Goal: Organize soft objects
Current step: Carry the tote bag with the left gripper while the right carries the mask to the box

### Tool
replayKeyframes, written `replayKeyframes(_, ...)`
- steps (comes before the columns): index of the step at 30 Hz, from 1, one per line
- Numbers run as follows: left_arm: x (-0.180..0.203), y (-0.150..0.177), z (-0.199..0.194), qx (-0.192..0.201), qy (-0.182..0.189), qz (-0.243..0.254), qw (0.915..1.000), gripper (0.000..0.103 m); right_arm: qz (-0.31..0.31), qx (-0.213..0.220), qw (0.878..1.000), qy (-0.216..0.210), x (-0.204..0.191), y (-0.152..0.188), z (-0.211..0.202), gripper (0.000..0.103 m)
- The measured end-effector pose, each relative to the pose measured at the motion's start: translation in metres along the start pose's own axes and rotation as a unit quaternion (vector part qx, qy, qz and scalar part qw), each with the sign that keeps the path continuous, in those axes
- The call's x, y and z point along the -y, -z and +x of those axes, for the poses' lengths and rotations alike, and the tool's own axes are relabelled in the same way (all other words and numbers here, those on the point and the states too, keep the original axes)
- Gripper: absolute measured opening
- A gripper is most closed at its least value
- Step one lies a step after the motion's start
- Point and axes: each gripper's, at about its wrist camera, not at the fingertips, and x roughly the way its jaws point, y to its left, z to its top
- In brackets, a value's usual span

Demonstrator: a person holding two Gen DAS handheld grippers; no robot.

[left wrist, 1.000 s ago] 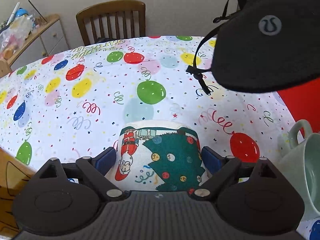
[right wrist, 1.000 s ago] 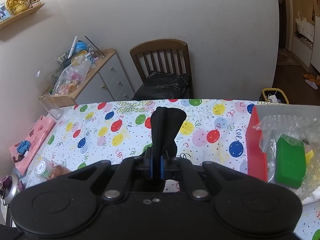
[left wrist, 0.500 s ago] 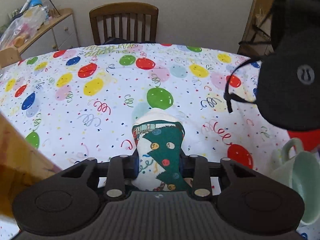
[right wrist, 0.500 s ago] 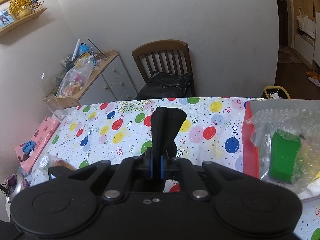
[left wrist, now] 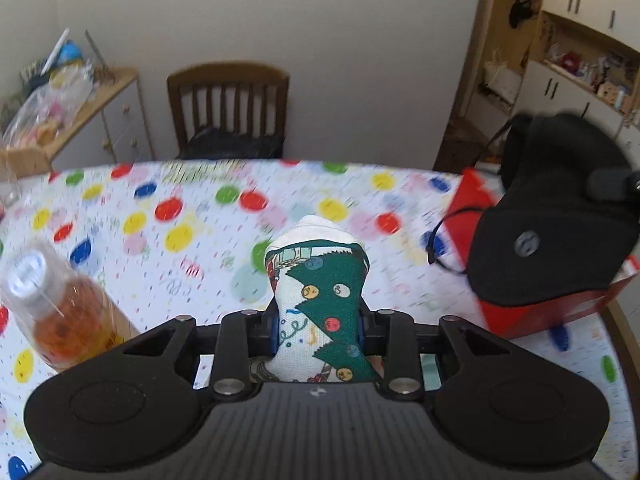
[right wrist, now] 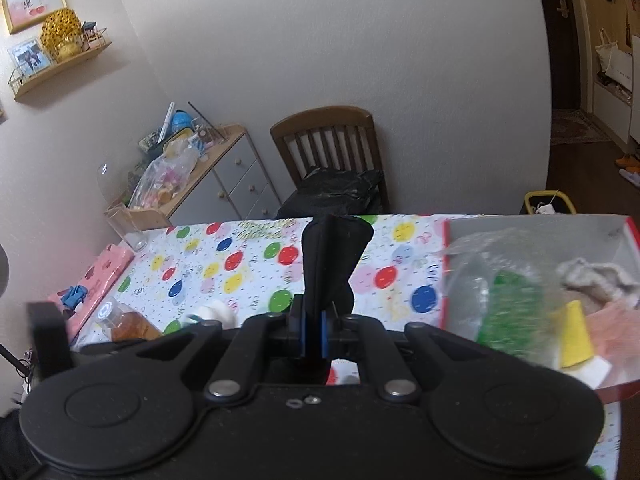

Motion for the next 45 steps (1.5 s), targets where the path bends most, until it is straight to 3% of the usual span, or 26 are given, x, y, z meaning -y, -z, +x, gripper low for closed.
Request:
replayKeyframes(8,0.060,-0.036,-0.048,0.050,0.018,0.016,0.9985,0.031,0.015,0.024,1.000,0.002,0.056,0.000,-0.038,0.006)
replayKeyframes(17,0.141,-0.064,-0.050,0.065,0.059,0.029,0.9957,0.031,0.038,0.047,0.998,0.023,0.123,0.002,-0.077,0.006)
replayKeyframes(25,0.206,-0.088,-0.009,0.059,0.101,0.037,0.9925,0.031,0.052,0.053,0.995,0.062,0.182,0.006,-0.095,0.006)
replayKeyframes(31,0.246,-0.110,0.023,0.066,0.097,0.052,0.9917,0.031,0.074,0.043,0.994,0.073,0.220,0.012,-0.088,0.006)
replayKeyframes(45,0.273,-0.129,0.123,0.041,0.092,0.027,0.9946,0.031,0.081,0.002,0.994,0.074,0.255,0.029,-0.045,0.006)
